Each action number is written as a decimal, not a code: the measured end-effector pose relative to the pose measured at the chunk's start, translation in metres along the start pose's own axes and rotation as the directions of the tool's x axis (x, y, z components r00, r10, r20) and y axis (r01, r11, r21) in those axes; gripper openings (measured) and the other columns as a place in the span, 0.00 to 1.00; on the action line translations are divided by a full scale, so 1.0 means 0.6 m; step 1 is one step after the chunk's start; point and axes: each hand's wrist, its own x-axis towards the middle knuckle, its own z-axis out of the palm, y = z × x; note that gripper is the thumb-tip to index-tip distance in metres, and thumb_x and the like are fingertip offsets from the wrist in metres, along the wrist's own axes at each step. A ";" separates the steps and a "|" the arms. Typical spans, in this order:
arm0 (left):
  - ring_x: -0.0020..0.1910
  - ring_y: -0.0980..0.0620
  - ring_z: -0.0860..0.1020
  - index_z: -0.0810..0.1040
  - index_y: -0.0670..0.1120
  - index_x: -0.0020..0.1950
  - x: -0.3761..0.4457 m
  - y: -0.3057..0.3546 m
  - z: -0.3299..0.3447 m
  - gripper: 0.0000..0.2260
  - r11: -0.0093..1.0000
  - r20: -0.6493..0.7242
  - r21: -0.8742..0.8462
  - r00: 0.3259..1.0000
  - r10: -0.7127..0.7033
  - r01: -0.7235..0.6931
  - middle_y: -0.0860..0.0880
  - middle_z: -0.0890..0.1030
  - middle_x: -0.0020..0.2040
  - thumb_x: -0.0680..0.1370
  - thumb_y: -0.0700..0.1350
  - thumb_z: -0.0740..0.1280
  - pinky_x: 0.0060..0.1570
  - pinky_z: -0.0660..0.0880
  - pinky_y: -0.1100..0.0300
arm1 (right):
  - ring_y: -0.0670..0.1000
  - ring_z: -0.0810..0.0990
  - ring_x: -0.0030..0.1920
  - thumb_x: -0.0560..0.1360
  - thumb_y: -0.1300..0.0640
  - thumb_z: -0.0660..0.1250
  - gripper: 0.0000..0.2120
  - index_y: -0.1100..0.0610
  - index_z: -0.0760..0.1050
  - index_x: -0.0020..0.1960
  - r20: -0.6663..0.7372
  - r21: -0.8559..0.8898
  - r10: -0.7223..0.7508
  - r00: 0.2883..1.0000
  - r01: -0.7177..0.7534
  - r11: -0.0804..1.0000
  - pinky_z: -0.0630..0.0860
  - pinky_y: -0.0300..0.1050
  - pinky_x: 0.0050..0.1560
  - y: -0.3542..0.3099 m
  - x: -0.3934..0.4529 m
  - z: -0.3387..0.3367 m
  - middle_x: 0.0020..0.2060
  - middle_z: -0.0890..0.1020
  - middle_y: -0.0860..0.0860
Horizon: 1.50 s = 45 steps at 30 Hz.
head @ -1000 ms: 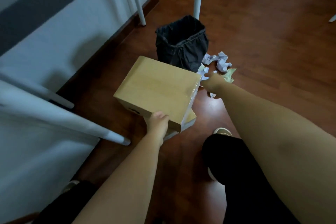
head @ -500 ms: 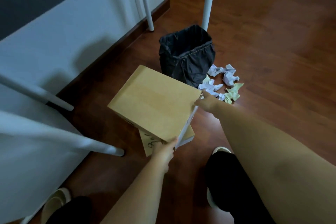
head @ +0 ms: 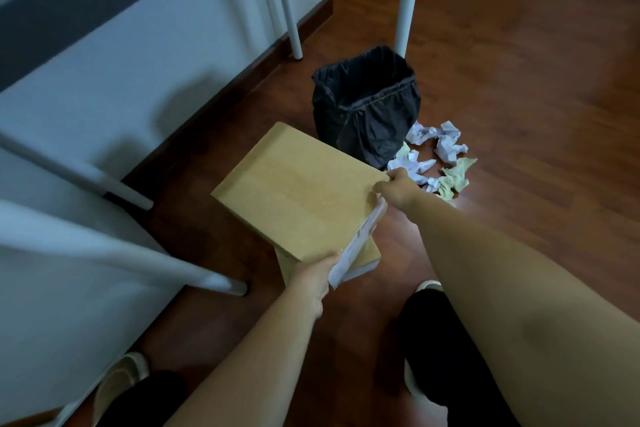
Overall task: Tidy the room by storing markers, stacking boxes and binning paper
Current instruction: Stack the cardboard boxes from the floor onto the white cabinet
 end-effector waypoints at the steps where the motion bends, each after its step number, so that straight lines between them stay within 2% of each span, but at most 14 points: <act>1: 0.63 0.45 0.77 0.75 0.40 0.66 -0.002 0.002 -0.011 0.24 1.000 -0.037 -0.005 0.999 0.017 -0.018 0.46 0.79 0.62 0.73 0.46 0.76 0.62 0.75 0.54 | 0.54 0.73 0.53 0.75 0.56 0.65 0.21 0.56 0.63 0.65 -0.002 0.028 -0.008 1.000 0.008 1.000 0.72 0.49 0.54 0.000 -0.006 0.005 0.54 0.73 0.54; 3: 0.55 0.46 0.81 0.76 0.41 0.65 -0.013 0.008 -0.036 0.24 0.995 -0.115 -0.020 0.989 0.098 -0.101 0.46 0.82 0.58 0.72 0.46 0.77 0.46 0.79 0.57 | 0.53 0.77 0.48 0.74 0.57 0.67 0.17 0.56 0.63 0.58 0.008 0.092 -0.049 0.999 0.048 0.995 0.75 0.49 0.51 -0.003 -0.026 0.014 0.50 0.76 0.54; 6: 0.41 0.51 0.81 0.75 0.38 0.62 -0.051 0.038 -0.075 0.22 0.974 -0.204 -0.012 0.955 0.217 -0.224 0.46 0.82 0.52 0.73 0.45 0.76 0.29 0.76 0.63 | 0.54 0.83 0.41 0.74 0.61 0.70 0.17 0.56 0.63 0.54 0.016 0.201 -0.120 0.993 0.114 0.973 0.81 0.52 0.48 -0.009 -0.068 0.026 0.48 0.80 0.59; 8: 0.36 0.55 0.79 0.77 0.37 0.59 -0.093 0.073 -0.102 0.18 0.962 -0.206 -0.003 0.941 0.268 -0.275 0.46 0.82 0.49 0.75 0.47 0.74 0.21 0.72 0.67 | 0.55 0.83 0.41 0.74 0.60 0.71 0.17 0.56 0.63 0.53 -0.022 0.264 -0.182 0.983 0.181 0.947 0.82 0.53 0.47 -0.018 -0.107 0.029 0.48 0.80 0.58; 13: 0.35 0.54 0.79 0.77 0.43 0.43 -0.196 0.132 -0.166 0.16 0.932 -0.228 0.005 0.907 0.354 -0.362 0.48 0.83 0.41 0.76 0.56 0.72 0.28 0.71 0.63 | 0.49 0.80 0.51 0.75 0.61 0.70 0.18 0.55 0.67 0.60 -0.109 0.288 -0.367 0.924 0.383 0.878 0.78 0.47 0.51 -0.055 -0.227 0.020 0.52 0.78 0.49; 16: 0.39 0.46 0.84 0.80 0.41 0.51 -0.258 0.158 -0.185 0.21 0.892 -0.250 0.060 0.859 0.447 -0.447 0.46 0.85 0.43 0.75 0.60 0.70 0.38 0.80 0.56 | 0.49 0.80 0.56 0.74 0.62 0.71 0.21 0.51 0.68 0.63 -0.138 0.273 -0.453 0.881 0.474 0.837 0.79 0.54 0.56 -0.076 -0.298 -0.001 0.57 0.79 0.47; 18: 0.40 0.46 0.84 0.80 0.42 0.51 -0.303 0.174 -0.190 0.19 0.849 -0.245 0.108 0.814 0.527 -0.517 0.46 0.85 0.43 0.75 0.59 0.70 0.40 0.80 0.54 | 0.50 0.80 0.56 0.74 0.61 0.71 0.21 0.49 0.68 0.62 -0.164 0.306 -0.474 0.865 0.501 0.809 0.79 0.56 0.56 -0.091 -0.348 -0.021 0.57 0.78 0.45; 23: 0.40 0.45 0.86 0.81 0.48 0.50 -0.433 0.200 -0.191 0.18 0.738 -0.137 0.089 0.726 0.674 -0.669 0.48 0.87 0.42 0.72 0.61 0.72 0.46 0.83 0.42 | 0.47 0.81 0.51 0.75 0.62 0.70 0.22 0.47 0.66 0.63 -0.301 0.380 -0.522 0.798 0.603 0.701 0.82 0.48 0.43 -0.118 -0.480 -0.072 0.56 0.79 0.45; 25: 0.42 0.45 0.86 0.80 0.48 0.52 -0.488 0.209 -0.190 0.16 0.697 -0.111 0.048 0.690 0.715 -0.715 0.47 0.87 0.44 0.73 0.59 0.72 0.47 0.82 0.42 | 0.43 0.80 0.50 0.75 0.62 0.69 0.22 0.45 0.66 0.63 -0.381 0.377 -0.554 0.740 0.672 0.638 0.79 0.43 0.39 -0.131 -0.536 -0.091 0.53 0.77 0.40; 27: 0.44 0.43 0.85 0.79 0.47 0.53 -0.543 0.219 -0.187 0.16 0.649 -0.097 -0.018 0.648 0.756 -0.760 0.46 0.87 0.45 0.74 0.57 0.72 0.48 0.82 0.41 | 0.40 0.78 0.50 0.74 0.61 0.70 0.23 0.44 0.66 0.62 -0.469 0.348 -0.581 0.665 0.744 0.570 0.77 0.41 0.42 -0.144 -0.584 -0.109 0.52 0.76 0.37; 30: 0.45 0.43 0.84 0.76 0.47 0.56 -0.619 0.230 -0.179 0.21 0.585 -0.087 -0.093 0.592 0.801 -0.806 0.46 0.86 0.45 0.73 0.62 0.71 0.50 0.80 0.41 | 0.42 0.78 0.53 0.72 0.59 0.71 0.25 0.43 0.67 0.64 -0.557 0.270 -0.609 0.564 0.817 0.510 0.78 0.45 0.47 -0.169 -0.645 -0.133 0.54 0.78 0.40; 35: 0.46 0.43 0.83 0.72 0.47 0.58 -0.706 0.225 -0.167 0.27 0.507 -0.079 -0.195 0.528 0.845 -0.840 0.45 0.84 0.48 0.71 0.66 0.70 0.50 0.80 0.42 | 0.47 0.77 0.53 0.70 0.54 0.70 0.27 0.39 0.65 0.65 -0.634 0.065 -0.648 0.422 0.864 0.499 0.78 0.48 0.47 -0.205 -0.738 -0.172 0.57 0.76 0.46; 40: 0.45 0.44 0.82 0.69 0.49 0.51 -0.789 0.231 -0.161 0.20 0.358 -0.104 -0.338 0.413 0.905 -0.870 0.46 0.82 0.45 0.74 0.63 0.69 0.49 0.79 0.43 | 0.46 0.77 0.56 0.70 0.54 0.70 0.26 0.35 0.66 0.62 -0.690 -0.024 -0.696 0.198 0.955 0.295 0.80 0.54 0.51 -0.210 -0.821 -0.186 0.59 0.76 0.45; 45: 0.39 0.48 0.79 0.69 0.48 0.48 -0.867 0.234 -0.195 0.15 0.151 -0.242 -0.428 0.274 0.931 -0.891 0.47 0.80 0.43 0.75 0.57 0.69 0.39 0.74 0.54 | 0.49 0.79 0.58 0.69 0.56 0.69 0.25 0.35 0.69 0.60 -0.705 0.002 -0.709 0.003 1.000 0.002 0.81 0.57 0.50 -0.229 -0.883 -0.169 0.63 0.76 0.44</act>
